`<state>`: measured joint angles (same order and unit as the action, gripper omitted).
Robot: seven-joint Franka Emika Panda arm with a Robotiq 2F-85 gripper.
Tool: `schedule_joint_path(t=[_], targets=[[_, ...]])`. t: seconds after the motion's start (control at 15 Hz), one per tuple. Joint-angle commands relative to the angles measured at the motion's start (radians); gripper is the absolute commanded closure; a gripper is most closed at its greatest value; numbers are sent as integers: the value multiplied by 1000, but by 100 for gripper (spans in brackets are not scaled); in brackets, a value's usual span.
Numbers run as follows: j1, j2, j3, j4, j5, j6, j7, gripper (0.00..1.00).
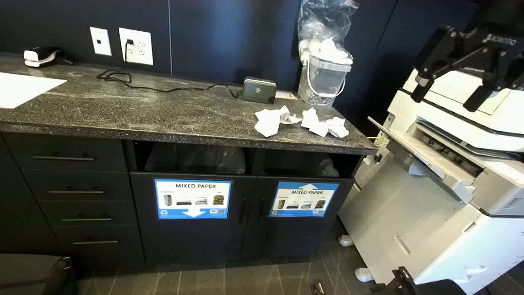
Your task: Throw two of the papers on the tabletop into the bin on the right
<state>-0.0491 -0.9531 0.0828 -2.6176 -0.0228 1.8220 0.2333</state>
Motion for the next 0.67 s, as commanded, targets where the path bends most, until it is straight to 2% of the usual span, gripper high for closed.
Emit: schedule_joint_path(t=[0.0,0.33,0.6], targets=[[-3,0,2,7,2,-2,-2,0],[-3,-4,2,18,2,-3,-2,0],[-27,111,-7,56,-53,95,-27,0]])
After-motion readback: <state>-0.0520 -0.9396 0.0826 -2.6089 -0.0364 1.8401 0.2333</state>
